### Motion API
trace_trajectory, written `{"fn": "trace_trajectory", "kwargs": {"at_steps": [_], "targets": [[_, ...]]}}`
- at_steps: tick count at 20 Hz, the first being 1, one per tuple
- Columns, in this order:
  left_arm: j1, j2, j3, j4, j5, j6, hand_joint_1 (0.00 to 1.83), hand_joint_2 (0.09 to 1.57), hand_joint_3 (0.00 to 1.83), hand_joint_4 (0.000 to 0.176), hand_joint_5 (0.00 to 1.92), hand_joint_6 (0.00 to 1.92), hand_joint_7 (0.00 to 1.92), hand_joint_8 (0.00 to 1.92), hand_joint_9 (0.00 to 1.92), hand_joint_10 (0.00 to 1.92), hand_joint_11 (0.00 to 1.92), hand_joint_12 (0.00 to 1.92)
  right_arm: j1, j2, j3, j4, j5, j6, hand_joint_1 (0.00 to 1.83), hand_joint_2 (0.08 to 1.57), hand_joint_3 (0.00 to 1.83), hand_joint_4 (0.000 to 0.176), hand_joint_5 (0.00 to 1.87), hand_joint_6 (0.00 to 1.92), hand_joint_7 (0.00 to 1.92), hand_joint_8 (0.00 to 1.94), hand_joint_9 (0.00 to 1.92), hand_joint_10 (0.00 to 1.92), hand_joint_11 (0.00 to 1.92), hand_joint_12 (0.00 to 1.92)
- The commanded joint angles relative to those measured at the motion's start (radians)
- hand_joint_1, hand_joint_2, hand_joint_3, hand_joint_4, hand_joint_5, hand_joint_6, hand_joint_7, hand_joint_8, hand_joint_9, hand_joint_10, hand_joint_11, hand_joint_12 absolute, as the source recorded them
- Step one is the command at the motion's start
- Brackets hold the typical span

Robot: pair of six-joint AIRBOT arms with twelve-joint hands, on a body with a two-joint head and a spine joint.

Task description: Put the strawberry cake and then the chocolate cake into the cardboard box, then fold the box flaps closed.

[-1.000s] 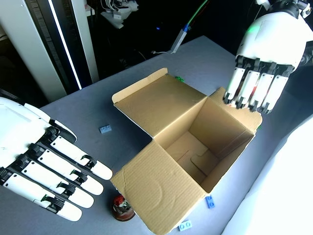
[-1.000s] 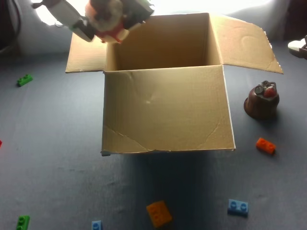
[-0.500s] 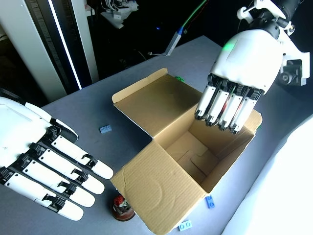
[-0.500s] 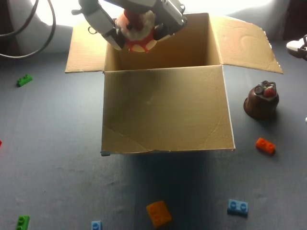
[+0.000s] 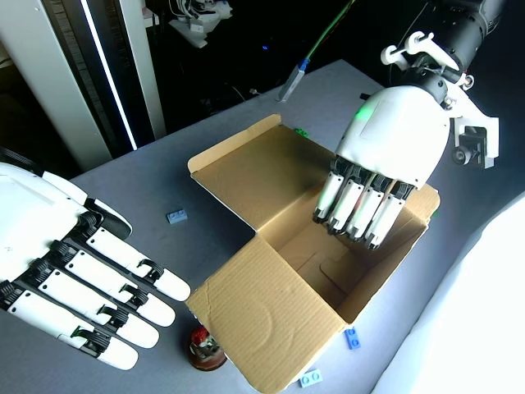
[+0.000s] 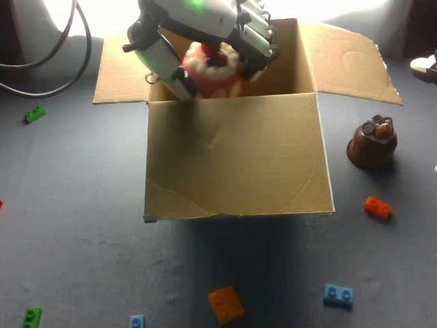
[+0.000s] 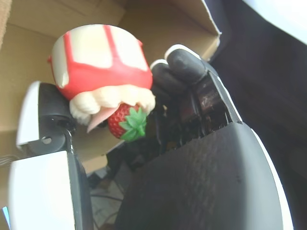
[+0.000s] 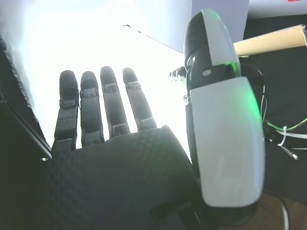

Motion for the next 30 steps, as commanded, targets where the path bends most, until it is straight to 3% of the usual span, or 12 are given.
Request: {"fn": "trace_trajectory", "kwargs": {"at_steps": [1, 2, 4, 6, 9, 13, 19, 22, 23, 25, 28, 30], "targets": [[-0.008, 0.005, 0.001, -0.063, 0.04, 0.008, 0.65, 1.08, 0.0, 0.0, 0.35, 0.38, 0.45, 0.29, 0.35, 0.73, 0.13, 1.4, 0.009, 0.011, 0.004, 0.006, 0.148, 0.001, 0.6, 1.08, 0.0, 0.0, 0.12, 0.01, 0.12, 0.0, 0.11, 0.01, 0.0, 0.44], [-0.007, 0.005, 0.001, -0.062, 0.041, 0.009, 0.6, 1.05, 0.0, 0.008, 0.39, 0.2, 0.48, 0.11, 0.41, 0.49, 0.13, 1.31, 0.005, 0.007, 0.005, 0.046, 0.185, 0.001, 0.6, 1.08, 0.0, 0.0, 0.11, 0.0, 0.11, 0.0, 0.1, 0.0, 0.0, 0.42], [-0.01, 0.005, 0.006, -0.055, 0.043, 0.011, 0.44, 1.01, 0.0, 0.042, 0.32, 0.02, 0.37, 0.0, 0.38, 0.11, 0.02, 1.22, -0.018, -0.003, 0.013, 0.099, 0.253, 0.032, 0.55, 1.09, 0.0, 0.004, 0.1, 0.0, 0.11, 0.0, 0.1, 0.0, 0.0, 0.42], [-0.019, 0.005, 0.01, -0.053, 0.043, 0.015, 0.39, 0.96, 0.0, 0.055, 0.25, 0.0, 0.26, 0.0, 0.31, 0.03, 0.0, 1.11, -0.031, -0.013, 0.031, 0.1, 0.254, 0.072, 0.56, 1.08, 0.0, 0.002, 0.13, 0.01, 0.12, 0.0, 0.12, 0.0, 0.0, 0.44], [-0.032, 0.005, 0.024, -0.05, 0.049, 0.028, 0.33, 0.96, 0.0, 0.065, 0.22, 0.0, 0.24, 0.0, 0.31, 0.01, 0.0, 1.1, -0.032, -0.042, 0.071, 0.159, 0.206, 0.084, 0.55, 1.08, 0.0, 0.005, 0.12, 0.0, 0.11, 0.0, 0.1, 0.0, 0.0, 0.38], [-0.063, 0.005, 0.052, -0.042, 0.049, 0.037, 0.36, 0.99, 0.01, 0.063, 0.2, 0.0, 0.23, 0.0, 0.3, 0.0, 0.0, 1.07, -0.043, -0.098, 0.152, 0.164, 0.061, 0.267, 0.57, 1.1, 0.0, 0.001, 0.07, 0.0, 0.11, 0.0, 0.1, 0.0, 0.0, 0.37], [-0.089, 0.061, 0.069, -0.042, 0.017, 0.036, 0.32, 1.01, 0.01, 0.07, 0.19, 0.0, 0.22, 0.0, 0.31, 0.0, 0.0, 1.09, -0.056, -0.194, 0.278, 0.164, 0.032, 0.435, 0.65, 1.06, 0.0, 0.017, 0.08, 0.0, 0.14, 0.0, 0.12, 0.0, 0.0, 0.44], [-0.101, 0.109, 0.078, -0.05, -0.013, 0.019, 0.31, 1.03, 0.01, 0.065, 0.19, 0.0, 0.22, 0.0, 0.31, 0.0, 0.0, 1.08, -0.067, -0.232, 0.32, 0.161, 0.032, 0.442, 0.68, 1.06, 0.0, 0.019, 0.1, 0.01, 0.15, 0.0, 0.13, 0.0, 0.0, 0.43], [-0.101, 0.121, 0.088, -0.05, -0.025, 0.013, 0.31, 1.03, 0.0, 0.072, 0.19, 0.0, 0.22, 0.0, 0.32, 0.01, 0.0, 1.11, -0.074, -0.244, 0.332, 0.146, 0.033, 0.442, 0.68, 1.07, 0.0, 0.014, 0.08, 0.01, 0.12, 0.0, 0.11, 0.01, 0.0, 0.33], [-0.1, 0.139, 0.118, -0.049, -0.05, -0.007, 0.37, 1.04, 0.0, 0.085, 0.19, 0.0, 0.2, 0.0, 0.32, 0.01, 0.0, 1.15, -0.089, -0.268, 0.357, 0.128, 0.042, 0.442, 0.69, 1.05, 0.0, 0.017, 0.1, 0.01, 0.13, 0.0, 0.13, 0.01, 0.0, 0.36], [-0.1, 0.166, 0.168, -0.041, -0.084, -0.034, 0.46, 1.05, 0.0, 0.052, 0.23, 0.01, 0.22, 0.0, 0.31, 0.0, 0.0, 1.12, -0.102, -0.312, 0.394, 0.128, 0.059, 0.442, 0.72, 1.07, 0.0, 0.013, 0.11, 0.0, 0.13, 0.0, 0.13, 0.0, 0.0, 0.41], [-0.1, 0.183, 0.198, -0.037, -0.104, -0.057, 0.39, 1.06, 0.01, 0.057, 0.22, 0.0, 0.21, 0.0, 0.3, 0.0, 0.0, 1.09, -0.103, -0.337, 0.419, 0.128, 0.066, 0.442, 0.72, 1.07, 0.0, 0.007, 0.1, 0.0, 0.12, 0.0, 0.13, 0.0, 0.0, 0.43]]}}
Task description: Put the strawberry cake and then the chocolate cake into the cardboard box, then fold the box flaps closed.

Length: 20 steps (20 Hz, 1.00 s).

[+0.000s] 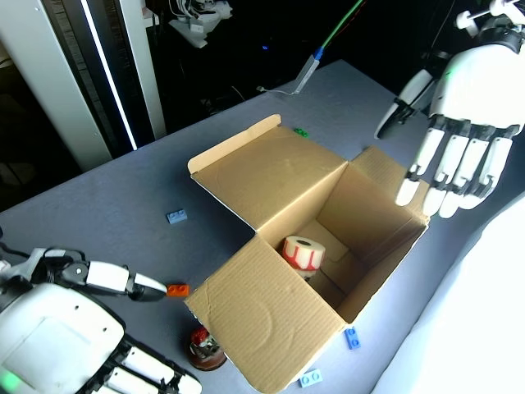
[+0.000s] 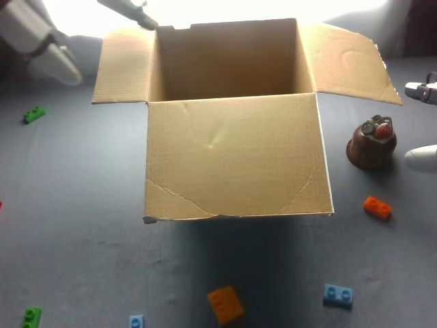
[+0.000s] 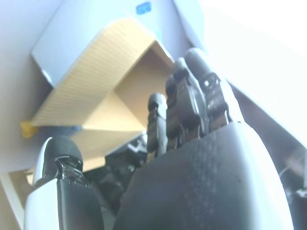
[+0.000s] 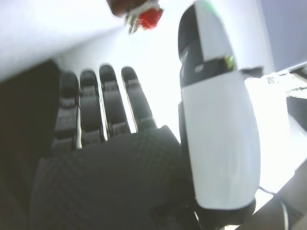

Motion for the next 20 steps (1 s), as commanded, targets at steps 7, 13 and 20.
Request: {"fn": "trace_trajectory", "kwargs": {"at_steps": [7, 13, 20], "targets": [[0.007, 0.1, 0.007, -0.066, -0.015, -0.067, 0.42, 1.06, 0.0, 0.07, 0.21, 0.0, 0.22, 0.0, 0.31, 0.0, 0.0, 1.09, 0.005, -0.094, 0.107, -0.013, 0.109, 0.007, 0.68, 1.07, 0.0, 0.0, 0.1, 0.0, 0.15, 0.0, 0.13, 0.0, 0.0, 0.44], [0.113, 0.171, -0.012, -0.153, -0.043, -0.068, 0.42, 1.05, 0.0, 0.062, 0.19, 0.01, 0.22, 0.0, 0.33, 0.02, 0.0, 1.09, 0.003, -0.175, 0.17, -0.013, 0.106, -0.019, 0.69, 1.06, 0.0, 0.007, 0.09, 0.01, 0.14, 0.0, 0.15, 0.0, 0.0, 0.56], [0.259, 0.219, -0.081, -0.305, -0.057, 0.018, 0.53, 1.01, 0.0, 0.07, 0.22, 0.01, 0.24, 0.0, 0.33, 0.01, 0.0, 1.15, 0.002, -0.213, 0.208, -0.029, 0.104, -0.032, 1.06, 0.98, 0.0, 0.035, 0.11, 0.01, 0.16, 0.01, 0.14, 0.01, 0.0, 0.36]]}}
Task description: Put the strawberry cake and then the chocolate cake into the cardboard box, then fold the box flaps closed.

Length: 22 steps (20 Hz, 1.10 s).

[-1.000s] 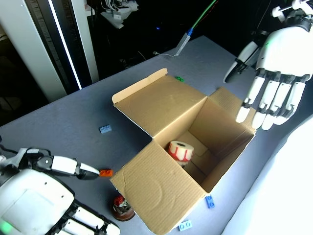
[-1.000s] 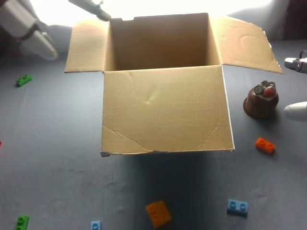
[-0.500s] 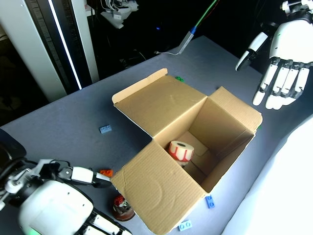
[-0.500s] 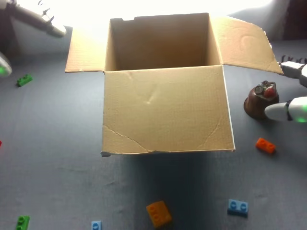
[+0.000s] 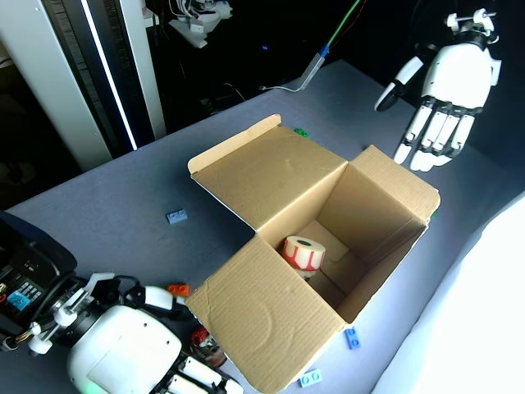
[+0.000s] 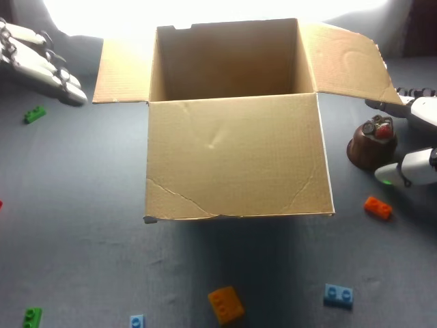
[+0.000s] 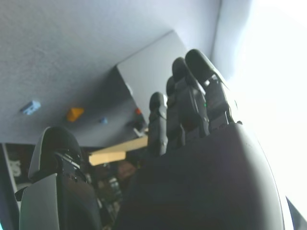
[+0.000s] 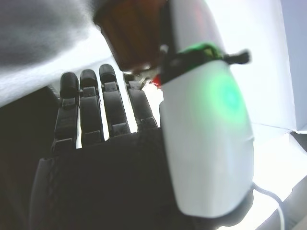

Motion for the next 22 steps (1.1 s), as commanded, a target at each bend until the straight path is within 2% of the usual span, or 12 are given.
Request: {"fn": "trace_trajectory", "kwargs": {"at_steps": [1, 8, 10, 12, 14, 15, 17, 18, 19, 20, 21, 22], "targets": [[-0.004, 0.02, 0.002, -0.096, 0.006, 0.003, 0.5, 1.0, 0.0, 0.069, 0.22, 0.01, 0.23, 0.0, 0.32, 0.0, 0.0, 1.14, 0.002, 0.007, 0.008, -0.018, 0.098, 0.001, 1.05, 0.97, 0.0, 0.041, 0.1, 0.0, 0.13, 0.0, 0.14, 0.0, 0.0, 0.35], [0.038, 0.028, -0.025, -0.15, -0.007, 0.066, 0.53, 1.01, 0.0, 0.075, 0.21, 0.0, 0.23, 0.0, 0.33, 0.01, 0.0, 1.1, 0.014, 0.002, 0.013, -0.019, 0.105, 0.002, 1.0, 0.95, 0.0, 0.013, 0.06, 0.0, 0.12, 0.0, 0.13, 0.01, 0.0, 0.44], [0.043, 0.03, -0.042, -0.161, -0.016, 0.08, 0.49, 1.0, 0.0, 0.068, 0.21, 0.0, 0.23, 0.0, 0.33, 0.01, 0.0, 1.12, 0.018, 0.002, 0.014, -0.019, 0.106, 0.002, 1.02, 0.93, 0.0, 0.02, 0.08, 0.0, 0.14, 0.0, 0.14, 0.0, 0.0, 0.53], [0.063, 0.033, -0.046, -0.18, -0.022, 0.122, 0.46, 1.02, 0.0, 0.081, 0.19, 0.0, 0.22, 0.0, 0.32, 0.0, 0.0, 1.11, 0.019, 0.002, 0.015, -0.019, 0.109, 0.002, 1.03, 0.94, 0.0, 0.024, 0.09, 0.01, 0.15, 0.0, 0.14, 0.0, 0.0, 0.48], [0.082, 0.033, -0.046, -0.182, -0.028, 0.147, 0.48, 1.02, 0.0, 0.078, 0.19, 0.0, 0.22, 0.0, 0.34, 0.01, 0.0, 1.14, 0.021, 0.002, 0.018, -0.027, 0.109, 0.002, 1.05, 0.97, 0.01, 0.045, 0.13, 0.01, 0.16, 0.0, 0.15, 0.01, 0.0, 0.39], [0.092, 0.033, -0.049, -0.191, -0.032, 0.149, 0.47, 1.03, 0.01, 0.074, 0.18, 0.0, 0.22, 0.0, 0.34, 0.01, 0.0, 1.14, 0.021, 0.002, 0.018, -0.036, 0.111, 0.002, 1.05, 0.99, 0.02, 0.042, 0.15, 0.02, 0.2, 0.01, 0.19, 0.02, 0.0, 0.42], [0.123, 0.033, -0.051, -0.234, -0.046, 0.158, 0.44, 1.04, 0.01, 0.075, 0.16, 0.0, 0.21, 0.0, 0.34, 0.0, 0.0, 1.12, 0.021, 0.003, 0.018, -0.038, 0.113, 0.003, 1.07, 1.05, 0.02, 0.0, 0.4, 0.07, 0.48, 0.05, 0.47, 0.09, 0.0, 0.93], [0.129, 0.032, -0.054, -0.236, -0.046, 0.165, 0.43, 1.04, 0.01, 0.083, 0.16, 0.0, 0.21, 0.0, 0.33, 0.0, 0.0, 1.12, 0.021, 0.003, 0.018, -0.038, 0.119, 0.003, 1.1, 1.1, 0.02, 0.0, 0.56, 0.08, 0.64, 0.05, 0.64, 0.15, 0.04, 1.21], [0.137, 0.032, -0.061, -0.242, -0.046, 0.191, 0.42, 1.05, 0.01, 0.078, 0.16, 0.0, 0.2, 0.0, 0.32, 0.0, 0.0, 1.11, 0.02, 0.003, 0.018, -0.038, 0.121, 0.003, 1.14, 1.13, 0.01, 0.0, 0.76, 0.09, 0.83, 0.06, 0.81, 0.27, 0.21, 1.32], [0.153, 0.032, -0.067, -0.256, -0.045, 0.221, 0.46, 1.04, 0.0, 0.08, 0.18, 0.01, 0.21, 0.0, 0.33, 0.0, 0.0, 1.11, 0.02, 0.003, 0.018, -0.038, 0.122, 0.003, 1.18, 1.16, 0.01, 0.0, 0.87, 0.85, 0.86, 0.99, 0.81, 0.63, 0.31, 1.62], [0.161, 0.031, -0.073, -0.262, -0.04, 0.235, 0.48, 1.04, 0.0, 0.076, 0.19, 0.01, 0.22, 0.01, 0.34, 0.01, 0.0, 1.11, 0.02, 0.003, 0.018, -0.039, 0.124, 0.003, 1.19, 1.18, 0.0, 0.0, 0.9, 1.0, 0.82, 1.28, 0.67, 1.09, 0.35, 1.79], [0.162, 0.03, -0.076, -0.264, -0.036, 0.235, 0.48, 1.04, 0.0, 0.08, 0.19, 0.01, 0.22, 0.01, 0.34, 0.01, 0.0, 1.11, 0.021, 0.004, 0.018, -0.039, 0.126, 0.003, 1.2, 1.17, 0.0, 0.0, 0.94, 0.97, 0.83, 1.34, 0.63, 1.26, 0.4, 1.84]]}}
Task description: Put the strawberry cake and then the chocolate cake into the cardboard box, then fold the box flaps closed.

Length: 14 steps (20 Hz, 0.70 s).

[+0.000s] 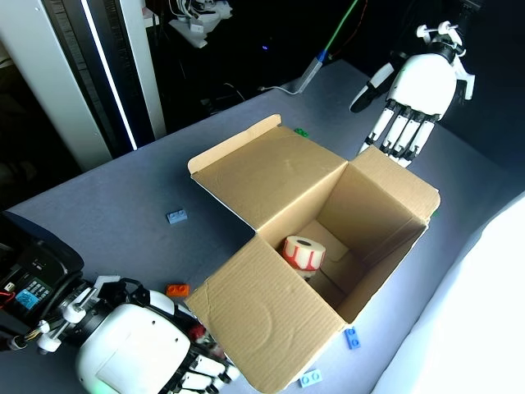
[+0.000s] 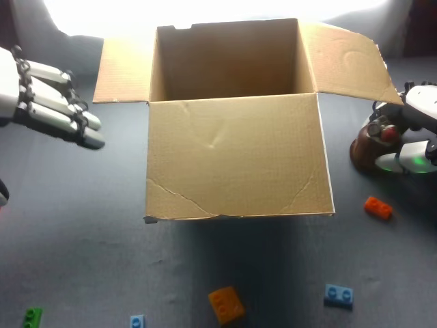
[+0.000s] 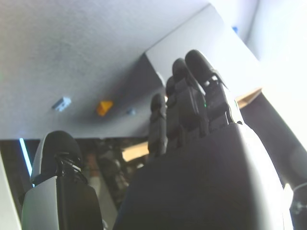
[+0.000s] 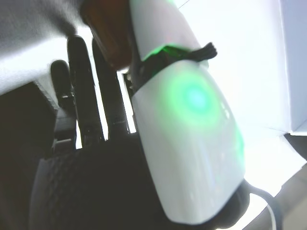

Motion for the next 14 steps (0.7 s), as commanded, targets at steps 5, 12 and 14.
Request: {"fn": "trace_trajectory", "kwargs": {"at_steps": [5, 12, 14], "targets": [[0.018, 0.008, -0.003, -0.119, 0.016, 0.016, 0.49, 1.04, 0.0, 0.079, 0.2, 0.01, 0.22, 0.0, 0.32, 0.0, 0.0, 1.1, 0.018, 0.042, -0.001, -0.011, 0.084, 0.031, 1.22, 1.14, 0.0, 0.0, 1.02, 0.9, 0.85, 1.25, 0.69, 1.19, 0.43, 1.73], [0.039, 0.0, -0.003, -0.133, 0.051, 0.028, 0.53, 1.05, 0.0, 0.071, 0.21, 0.01, 0.24, 0.0, 0.33, 0.01, 0.0, 1.11, 0.043, 0.2, -0.13, -0.002, 0.097, 0.039, 1.21, 1.15, 0.0, 0.0, 1.0, 0.92, 0.85, 1.25, 0.67, 1.18, 0.42, 1.74], [0.046, 0.0, -0.006, -0.133, 0.054, 0.028, 0.53, 1.05, 0.0, 0.068, 0.2, 0.0, 0.22, 0.0, 0.33, 0.0, 0.0, 1.12, 0.077, 0.257, -0.172, 0.039, 0.082, 0.034, 1.22, 1.14, 0.0, 0.0, 1.03, 0.9, 0.84, 1.26, 0.68, 1.22, 0.41, 1.75]]}}
